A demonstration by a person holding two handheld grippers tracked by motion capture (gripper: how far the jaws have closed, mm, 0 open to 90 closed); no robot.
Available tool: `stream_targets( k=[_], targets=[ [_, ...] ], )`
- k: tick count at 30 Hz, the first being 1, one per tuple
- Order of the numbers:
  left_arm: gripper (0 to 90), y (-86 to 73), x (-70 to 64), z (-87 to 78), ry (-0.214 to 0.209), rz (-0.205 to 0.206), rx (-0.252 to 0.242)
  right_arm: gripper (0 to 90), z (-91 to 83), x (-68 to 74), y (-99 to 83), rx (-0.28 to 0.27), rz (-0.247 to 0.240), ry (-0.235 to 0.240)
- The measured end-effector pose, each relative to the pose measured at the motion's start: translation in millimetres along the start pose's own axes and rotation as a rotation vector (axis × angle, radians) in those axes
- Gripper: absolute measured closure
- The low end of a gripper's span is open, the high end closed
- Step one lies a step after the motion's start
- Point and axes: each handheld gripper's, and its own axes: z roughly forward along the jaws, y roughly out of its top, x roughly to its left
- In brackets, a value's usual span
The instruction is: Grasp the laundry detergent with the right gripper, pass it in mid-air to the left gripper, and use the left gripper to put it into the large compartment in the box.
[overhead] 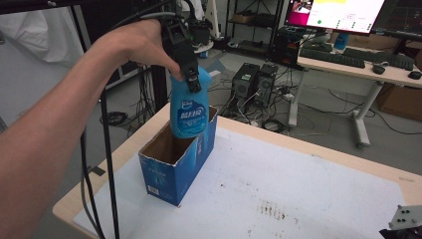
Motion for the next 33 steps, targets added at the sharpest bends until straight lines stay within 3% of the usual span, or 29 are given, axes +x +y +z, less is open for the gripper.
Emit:
stream_targets(
  k=[3, 10, 21, 33],
  targets=[
    [38.3, -5.0, 6.6, 1.7, 0.003, -0.019, 0.008, 13.5, 1.1, 0.2, -0.7, 0.004, -0.001, 0.001],
    [38.2, -12.8, 10.9, 15.8, 0.011, -0.003, 0.041, 13.5, 1.8, 0.1, -3.2, 0.012, 0.007, -0.006],
    [38.1, -27.3, 14.4, 57.1, -0.043, 0.089, 0.065, 13.5, 6.5, 2.5, -6.9, 0.019, 0.011, -0.014],
    [38.2, -41.5, 13.8, 111.1, -0.079, 0.244, 0.102, 13.4, 14.8, 4.2, -13.2, 0.036, 0.019, -0.015]
  ],
)
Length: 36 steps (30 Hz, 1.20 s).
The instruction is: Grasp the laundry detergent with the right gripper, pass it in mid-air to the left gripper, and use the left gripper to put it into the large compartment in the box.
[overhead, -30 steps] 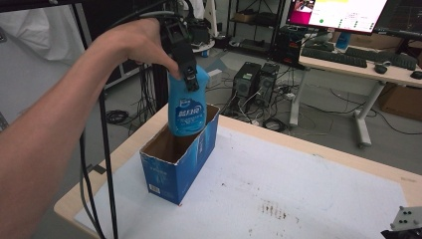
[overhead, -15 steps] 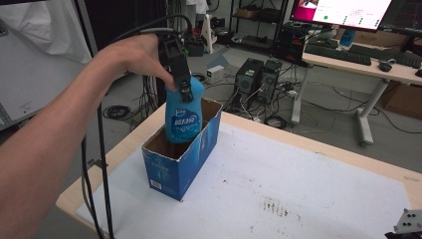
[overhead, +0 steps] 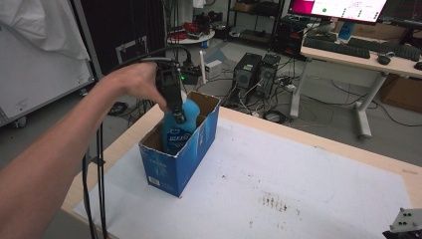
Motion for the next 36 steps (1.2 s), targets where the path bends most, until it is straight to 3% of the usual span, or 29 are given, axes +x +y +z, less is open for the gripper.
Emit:
stream_targets(
  k=[5, 14, 17, 23, 36],
  targets=[
    [38.1, -5.7, -1.2, 15.7, -0.014, 0.063, 0.004, 13.5, 2.2, -0.3, -3.1, 0.005, 0.004, 0.000],
    [38.1, -16.3, -3.0, 39.0, -0.037, 0.140, 0.012, 13.4, 5.1, 0.6, -4.8, 0.010, 0.005, -0.003],
    [38.1, -20.7, -2.2, 43.9, -0.042, 0.168, -0.006, 13.5, 5.7, 0.9, -5.1, 0.014, 0.006, -0.004],
    [38.0, -23.4, -3.9, 54.4, -0.048, 0.182, -0.005, 13.4, 7.7, 1.7, -5.8, 0.016, 0.009, -0.004],
    [37.8, -24.9, -7.2, 54.4, -0.027, 0.195, -0.010, 13.4, 11.0, 3.1, -3.3, 0.013, 0.010, -0.004]
  ],
)
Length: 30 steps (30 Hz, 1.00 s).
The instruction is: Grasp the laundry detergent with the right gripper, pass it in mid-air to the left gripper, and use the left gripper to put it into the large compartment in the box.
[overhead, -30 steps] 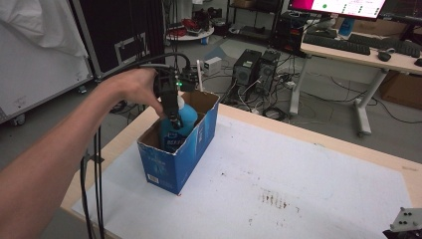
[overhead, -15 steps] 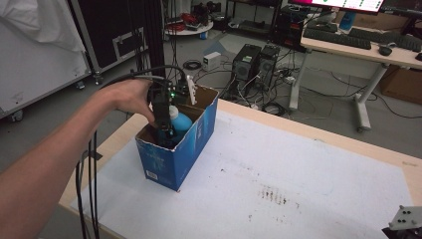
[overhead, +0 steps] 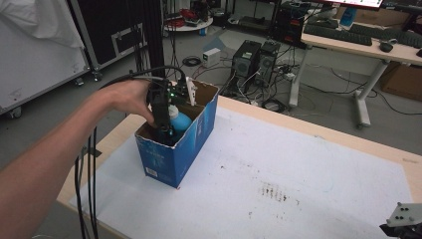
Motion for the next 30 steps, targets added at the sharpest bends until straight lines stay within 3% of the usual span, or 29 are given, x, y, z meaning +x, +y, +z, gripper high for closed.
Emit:
stream_targets(
  k=[18, 26, 30],
  targets=[
    [37.6, 0.1, -1.8, 0.9, 0.016, 0.002, 0.004, 13.5, -0.5, 2.8, 1.5, -0.002, -0.006, -0.001],
    [34.1, 1.0, -0.7, 0.4, 0.011, -0.010, 0.008, 13.5, -1.2, 4.0, 0.6, -0.004, -0.006, -0.001],
    [30.0, 2.3, 0.4, -1.8, 0.018, -0.037, -0.014, 13.5, -1.0, 3.6, 0.4, -0.002, -0.009, -0.001]
  ],
)
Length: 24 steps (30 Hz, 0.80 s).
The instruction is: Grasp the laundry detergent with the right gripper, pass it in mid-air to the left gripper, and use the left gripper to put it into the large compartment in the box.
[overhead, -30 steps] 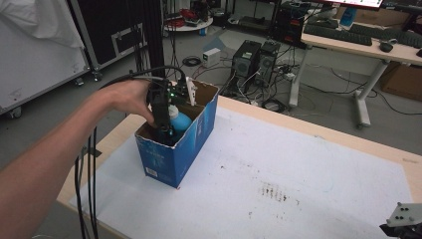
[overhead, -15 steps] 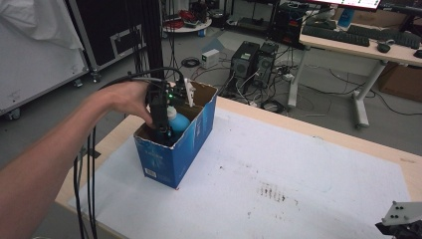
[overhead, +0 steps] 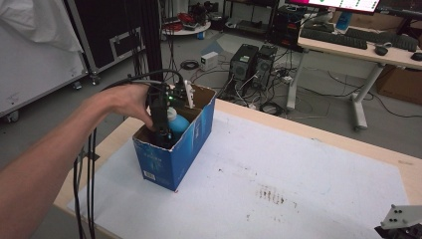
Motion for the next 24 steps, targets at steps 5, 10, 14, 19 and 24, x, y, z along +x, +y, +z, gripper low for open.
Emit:
stream_targets(
  k=[5, 10, 14, 19, 24],
  targets=[
    [29.9, 0.9, 1.7, -4.5, 0.011, 0.002, 0.003, 13.5, -0.7, 0.6, -0.5, 0.000, 0.005, 0.001],
    [27.4, 3.4, 3.1, -13.0, 0.021, -0.007, -0.010, 13.5, -1.0, 0.5, -2.0, -0.001, 0.005, -0.003],
    [25.7, 5.8, 4.7, -20.9, 0.043, -0.005, -0.006, 13.5, -1.6, 0.7, -2.8, -0.003, 0.007, -0.004],
    [24.3, 8.2, 4.6, -27.5, 0.049, -0.006, -0.009, 13.5, -3.0, 0.7, -4.0, -0.002, 0.007, -0.006],
    [23.4, 14.9, 0.9, -44.1, 0.070, 0.016, -0.020, 13.5, -4.3, 0.4, -5.3, -0.001, 0.011, -0.008]
  ],
)
